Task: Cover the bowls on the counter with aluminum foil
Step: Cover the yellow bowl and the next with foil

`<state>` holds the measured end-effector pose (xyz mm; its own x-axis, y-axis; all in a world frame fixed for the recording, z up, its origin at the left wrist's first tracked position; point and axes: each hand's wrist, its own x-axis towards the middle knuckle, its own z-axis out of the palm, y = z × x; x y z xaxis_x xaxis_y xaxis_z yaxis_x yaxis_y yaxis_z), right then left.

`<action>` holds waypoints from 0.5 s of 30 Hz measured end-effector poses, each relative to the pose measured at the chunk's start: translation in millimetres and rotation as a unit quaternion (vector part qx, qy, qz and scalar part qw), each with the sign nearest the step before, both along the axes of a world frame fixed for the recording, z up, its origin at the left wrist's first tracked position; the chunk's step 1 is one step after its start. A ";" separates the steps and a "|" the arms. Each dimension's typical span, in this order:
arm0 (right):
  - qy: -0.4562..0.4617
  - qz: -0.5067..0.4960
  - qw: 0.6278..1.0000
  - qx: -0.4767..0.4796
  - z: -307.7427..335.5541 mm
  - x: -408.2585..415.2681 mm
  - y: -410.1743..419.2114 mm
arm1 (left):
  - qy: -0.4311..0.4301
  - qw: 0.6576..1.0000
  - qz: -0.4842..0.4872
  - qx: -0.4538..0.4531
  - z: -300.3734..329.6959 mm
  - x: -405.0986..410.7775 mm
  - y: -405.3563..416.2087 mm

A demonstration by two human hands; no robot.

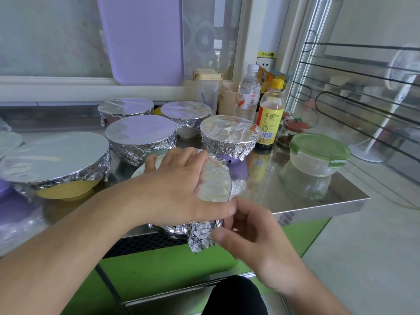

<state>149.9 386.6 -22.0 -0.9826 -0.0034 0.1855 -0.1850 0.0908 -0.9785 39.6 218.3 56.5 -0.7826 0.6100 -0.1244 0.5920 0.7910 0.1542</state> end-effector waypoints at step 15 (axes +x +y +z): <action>0.060 -0.175 0.973 0.140 5.3 6.6 -1.6 | -0.011 1.000 -0.008 -0.007 3.5 2.8 0.4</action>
<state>156.5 385.0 -16.6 -0.9039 0.2617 0.3383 -0.2055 0.4279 -0.8801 42.4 218.7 60.0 -0.7695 0.6208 -0.1499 0.6017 0.7834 0.1554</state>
